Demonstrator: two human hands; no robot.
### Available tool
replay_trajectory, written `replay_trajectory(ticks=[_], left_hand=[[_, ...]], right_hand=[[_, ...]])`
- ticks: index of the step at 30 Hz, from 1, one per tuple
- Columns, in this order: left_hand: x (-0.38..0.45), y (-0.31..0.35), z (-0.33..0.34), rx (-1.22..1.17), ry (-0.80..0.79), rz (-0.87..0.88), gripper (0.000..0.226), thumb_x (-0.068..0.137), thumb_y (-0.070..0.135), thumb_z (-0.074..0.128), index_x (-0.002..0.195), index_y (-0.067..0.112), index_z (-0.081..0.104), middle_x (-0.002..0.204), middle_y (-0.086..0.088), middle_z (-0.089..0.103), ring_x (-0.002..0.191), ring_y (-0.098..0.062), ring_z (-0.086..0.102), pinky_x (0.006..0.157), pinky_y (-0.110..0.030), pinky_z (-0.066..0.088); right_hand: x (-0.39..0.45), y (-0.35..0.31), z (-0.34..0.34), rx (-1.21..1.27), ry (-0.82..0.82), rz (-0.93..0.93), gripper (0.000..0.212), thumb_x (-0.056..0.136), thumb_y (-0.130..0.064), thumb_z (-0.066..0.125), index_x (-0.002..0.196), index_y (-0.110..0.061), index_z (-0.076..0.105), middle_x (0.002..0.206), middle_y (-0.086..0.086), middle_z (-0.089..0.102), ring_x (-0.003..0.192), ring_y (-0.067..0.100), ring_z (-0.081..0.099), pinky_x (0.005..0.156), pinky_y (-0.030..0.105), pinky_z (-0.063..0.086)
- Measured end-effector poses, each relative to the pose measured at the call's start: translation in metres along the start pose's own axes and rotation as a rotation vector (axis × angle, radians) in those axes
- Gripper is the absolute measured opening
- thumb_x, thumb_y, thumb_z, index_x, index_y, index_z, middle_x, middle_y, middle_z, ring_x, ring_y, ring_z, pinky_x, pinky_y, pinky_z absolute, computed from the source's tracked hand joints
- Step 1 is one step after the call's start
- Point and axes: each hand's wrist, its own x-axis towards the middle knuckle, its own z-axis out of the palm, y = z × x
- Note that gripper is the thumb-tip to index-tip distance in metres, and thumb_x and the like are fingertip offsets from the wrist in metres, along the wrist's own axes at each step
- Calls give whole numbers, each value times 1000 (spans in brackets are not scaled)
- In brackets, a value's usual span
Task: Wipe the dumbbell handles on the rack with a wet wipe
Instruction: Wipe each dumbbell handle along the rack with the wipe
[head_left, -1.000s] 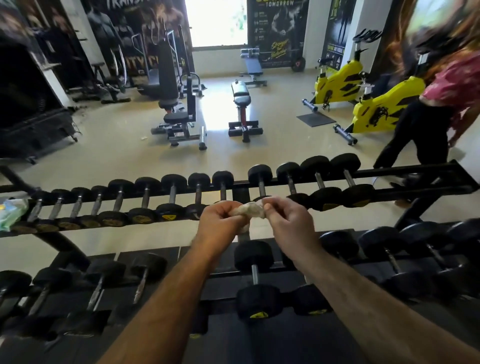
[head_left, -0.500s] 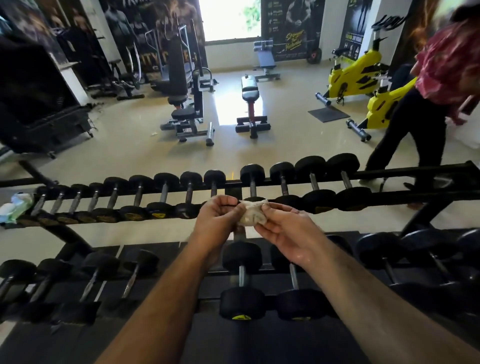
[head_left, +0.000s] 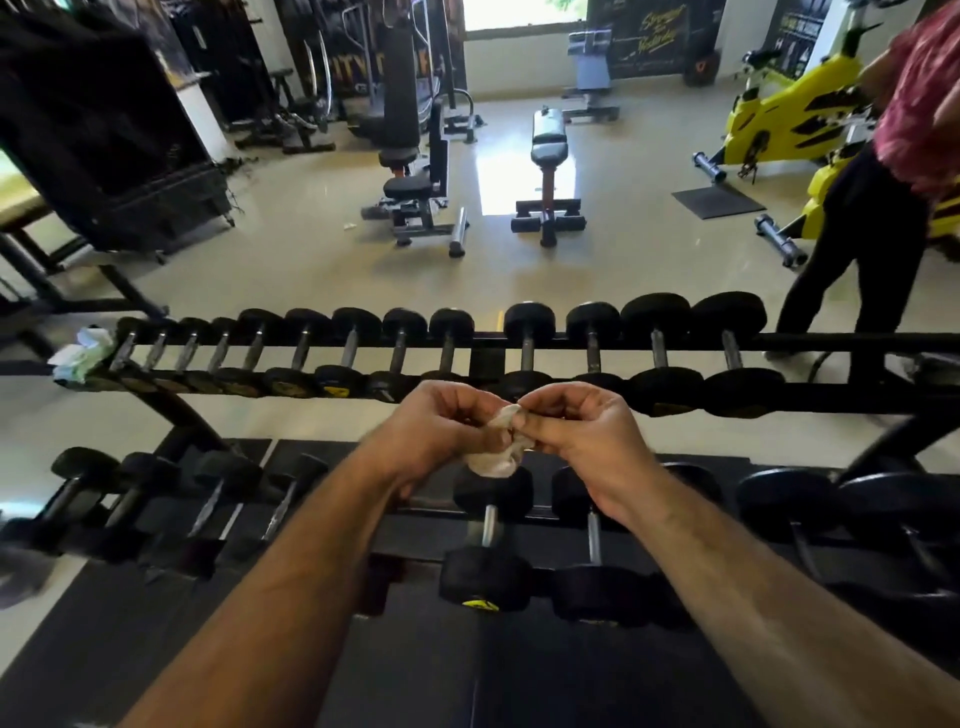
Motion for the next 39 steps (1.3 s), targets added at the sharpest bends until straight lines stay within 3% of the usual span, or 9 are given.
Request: replay_trajectory(ticks=[4, 7, 11, 16, 25, 30, 33, 35, 39], left_hand=[[6, -6, 6, 530, 237, 232, 19, 88, 7, 81, 102, 18, 80, 101, 6, 76, 96, -10, 71, 91, -37, 62], [7, -20, 2, 868, 431, 529, 23, 86, 8, 83, 102, 24, 81, 115, 9, 73, 110, -6, 65, 94, -30, 58], [15, -49, -18, 811, 425, 780, 11, 88, 4, 81, 95, 12, 80, 113, 1, 77, 109, -16, 71, 88, -43, 59], [35, -60, -44, 705, 430, 872, 7, 92, 9, 78, 88, 3, 80, 106, -7, 74, 96, -23, 72, 74, -44, 60], [87, -78, -76, 755, 311, 1028, 16, 91, 8, 80, 95, 18, 68, 98, -9, 71, 86, -25, 69, 65, -43, 55], [98, -87, -67, 556, 256, 842, 7, 85, 3, 80, 89, 6, 77, 110, -5, 74, 103, -22, 72, 81, -47, 61], [99, -76, -49, -52, 343, 323, 37, 85, 9, 71, 122, 9, 66, 131, -7, 66, 122, -25, 67, 94, -49, 61], [104, -68, -44, -251, 252, 10, 49, 94, 16, 74, 140, 24, 60, 138, -7, 65, 122, -26, 68, 93, -47, 61], [108, -58, -38, -256, 106, -113, 31, 91, 13, 78, 120, 4, 74, 117, -20, 75, 109, -35, 74, 90, -42, 61]], right_hand=[[10, 11, -8, -149, -37, -101, 23, 85, 0, 86, 105, -10, 80, 103, 8, 79, 98, 23, 76, 82, 30, 64], [22, 19, -11, -183, -163, -108, 38, 89, 1, 83, 122, -15, 75, 114, 4, 79, 109, 22, 76, 94, 39, 64], [39, 32, 2, -179, -362, -114, 50, 92, 2, 76, 138, -14, 67, 130, 8, 74, 125, 27, 70, 104, 42, 59], [65, 39, 25, -5, -190, 18, 28, 102, -24, 67, 119, -5, 78, 118, 13, 78, 119, 34, 71, 103, 49, 60], [102, 35, 24, 202, -181, 396, 42, 95, -12, 76, 136, -12, 67, 127, 18, 75, 115, 40, 74, 93, 50, 64], [115, 39, 15, 221, 8, 335, 40, 84, -7, 80, 122, 1, 71, 119, 24, 77, 110, 39, 76, 93, 51, 65], [118, 38, 3, 209, -11, 269, 40, 88, -9, 78, 125, 2, 70, 122, 21, 76, 115, 37, 75, 99, 56, 62], [119, 36, -5, 191, -67, 241, 39, 88, -8, 77, 125, 3, 70, 123, 20, 76, 116, 37, 75, 100, 55, 61], [125, 38, -25, 77, -91, 186, 27, 93, 2, 77, 119, 8, 72, 120, 27, 74, 103, 34, 78, 82, 39, 66]])
